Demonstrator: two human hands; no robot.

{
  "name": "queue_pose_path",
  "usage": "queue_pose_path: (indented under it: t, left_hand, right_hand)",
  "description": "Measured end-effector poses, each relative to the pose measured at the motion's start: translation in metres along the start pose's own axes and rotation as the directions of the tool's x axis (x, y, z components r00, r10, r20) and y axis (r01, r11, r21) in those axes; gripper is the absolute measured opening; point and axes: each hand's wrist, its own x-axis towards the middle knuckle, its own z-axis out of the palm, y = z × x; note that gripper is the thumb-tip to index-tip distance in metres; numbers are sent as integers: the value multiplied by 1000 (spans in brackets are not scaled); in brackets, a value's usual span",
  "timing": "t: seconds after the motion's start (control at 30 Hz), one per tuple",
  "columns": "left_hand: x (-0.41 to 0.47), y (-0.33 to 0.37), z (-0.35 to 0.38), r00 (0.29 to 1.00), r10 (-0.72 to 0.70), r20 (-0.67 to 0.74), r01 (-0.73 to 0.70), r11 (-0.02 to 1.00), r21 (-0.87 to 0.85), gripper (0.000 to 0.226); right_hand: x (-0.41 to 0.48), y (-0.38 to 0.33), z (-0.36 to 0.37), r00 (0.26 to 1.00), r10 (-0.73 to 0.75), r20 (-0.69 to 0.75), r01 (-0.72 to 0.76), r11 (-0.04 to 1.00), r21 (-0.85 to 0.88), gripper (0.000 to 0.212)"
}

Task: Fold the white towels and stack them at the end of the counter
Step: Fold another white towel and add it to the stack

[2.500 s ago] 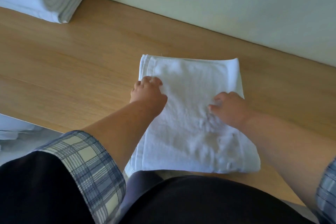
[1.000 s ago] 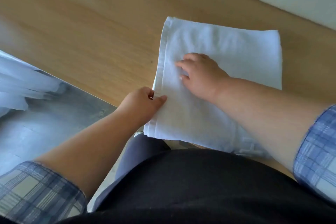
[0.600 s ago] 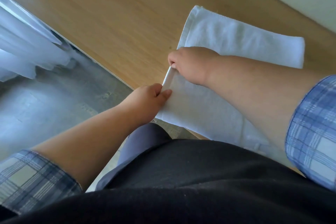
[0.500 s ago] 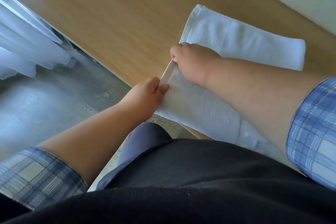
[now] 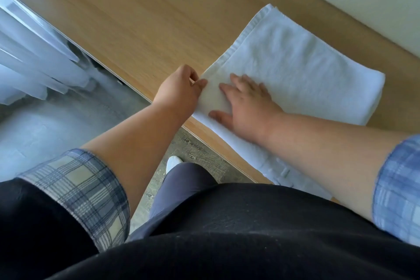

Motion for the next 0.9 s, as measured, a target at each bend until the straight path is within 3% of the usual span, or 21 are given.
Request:
queue_pose_path:
  t: [0.1, 0.2, 0.3, 0.4, 0.5, 0.6, 0.7, 0.73, 0.8, 0.87, 0.9]
  left_hand:
    - [-12, -16, -2, 999, 15, -29, -15, 1000, 6, 22]
    - [-18, -21, -1, 999, 34, -18, -32, 993, 114, 21]
    - [-16, -9, 3, 992, 118, -54, -102, 967, 235, 17]
    - [-10, -4, 3, 994, 106, -6, -101, 960, 262, 14]
    - [-5, -12, -2, 985, 165, 59, -175, 946, 272, 10]
    - [-3, -17, -1, 968, 234, 87, -248, 935, 253, 18]
    - [-2, -12, 1, 948, 310, 74, -317, 892, 323, 46]
    - [-1, -6, 1, 901, 423, 101, -430, 833, 347, 59]
    - [9, 7, 4, 692, 670, 269, -720, 614, 322, 74]
    - [28, 27, 13, 475, 724, 500, -880, 396, 262, 68]
    - [41, 39, 21, 427, 685, 590, -903, 359, 235, 63]
  right_hand:
    - [-29, -10, 24, 994, -78, 71, 85, 991, -107, 108]
    - [-39, -4, 32, 988, -83, 134, 110, 972, -210, 110]
    - [-36, -1, 26, 988, -61, 140, 81, 987, -139, 106]
    - [-38, 4, 26, 988, -78, 135, 83, 996, -27, 110]
    - [-51, 19, 31, 986, -63, 152, 73, 996, -59, 115]
    - [-64, 29, 41, 988, -16, 153, 27, 997, -67, 114]
    - [-65, 29, 45, 990, 42, 132, -40, 999, -21, 110]
    - [-65, 28, 44, 990, 55, 126, -55, 998, -3, 107]
    - [-65, 26, 43, 992, 78, 100, -81, 996, 29, 100]
    - [-65, 25, 42, 988, 146, 48, -149, 987, 60, 93]
    - [-65, 24, 42, 979, 202, 31, -204, 976, 75, 92]
